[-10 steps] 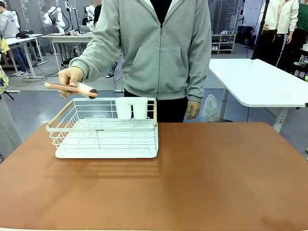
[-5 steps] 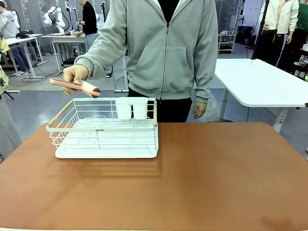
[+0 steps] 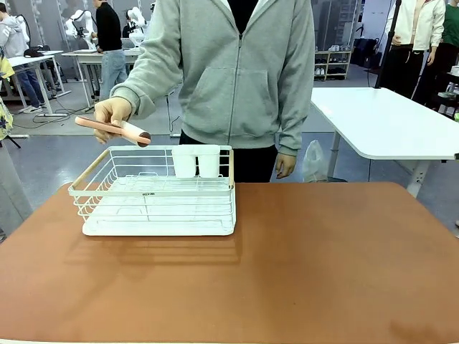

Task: Clean the table.
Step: Pick up the Lint Roller when the human hands it over.

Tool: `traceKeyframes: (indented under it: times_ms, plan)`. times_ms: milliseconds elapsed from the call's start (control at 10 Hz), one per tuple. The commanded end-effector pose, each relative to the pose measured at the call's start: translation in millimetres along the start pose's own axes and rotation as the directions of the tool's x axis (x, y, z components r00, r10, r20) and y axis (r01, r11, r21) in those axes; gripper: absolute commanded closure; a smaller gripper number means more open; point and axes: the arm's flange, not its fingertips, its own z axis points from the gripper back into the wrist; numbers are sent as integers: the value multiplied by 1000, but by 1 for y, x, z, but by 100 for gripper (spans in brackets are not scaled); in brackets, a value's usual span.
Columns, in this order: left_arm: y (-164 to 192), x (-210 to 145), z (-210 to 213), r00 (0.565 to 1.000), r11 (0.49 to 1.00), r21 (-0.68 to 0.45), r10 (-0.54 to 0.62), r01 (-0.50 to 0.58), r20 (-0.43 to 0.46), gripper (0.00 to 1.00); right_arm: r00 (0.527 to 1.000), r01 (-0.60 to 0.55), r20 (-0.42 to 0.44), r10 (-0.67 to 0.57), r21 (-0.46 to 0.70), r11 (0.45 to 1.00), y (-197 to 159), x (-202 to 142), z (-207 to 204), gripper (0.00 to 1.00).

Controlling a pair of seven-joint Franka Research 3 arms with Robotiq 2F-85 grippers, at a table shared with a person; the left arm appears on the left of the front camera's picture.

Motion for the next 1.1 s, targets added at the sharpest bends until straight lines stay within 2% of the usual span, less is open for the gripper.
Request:
traceKeyframes:
  times_ms: [0, 100, 200, 300, 400, 500, 700, 1000]
  plan:
    - [0, -2, 1, 1000, 1000, -3, -7, 7, 0, 0, 1000, -3, 1, 3, 6, 1000, 1, 0, 0, 0]
    - [0, 0, 0, 1000, 1000, 0, 0, 0, 0, 0, 1000, -3, 1, 3, 6, 1000, 1, 0, 0, 0]
    - [-19, 3, -5, 996, 998, 51, 48, -44, -70, 0, 1000, -3, 1, 3, 6, 1000, 1, 0, 0, 0]
    - [-33, 6, -12, 990, 980, 156, 130, -121, -48, 0, 1000, -3, 1, 3, 6, 1000, 1, 0, 0, 0]
    - [-51, 7, -19, 984, 968, 189, 174, -167, -23, 0, 1000, -3, 1, 3, 6, 1000, 1, 0, 0, 0]
    - [-70, 11, -26, 975, 954, 203, 221, -219, 13, 0, 1000, -3, 1, 3, 6, 1000, 1, 0, 0, 0]
    - [-111, 14, -51, 962, 926, 265, 244, -270, 127, 0, 1000, -3, 1, 3, 6, 1000, 1, 0, 0, 0]
    - [-148, 28, -95, 924, 899, 264, 286, -350, 254, 0, 1000, -3, 1, 3, 6, 1000, 1, 0, 0, 0]
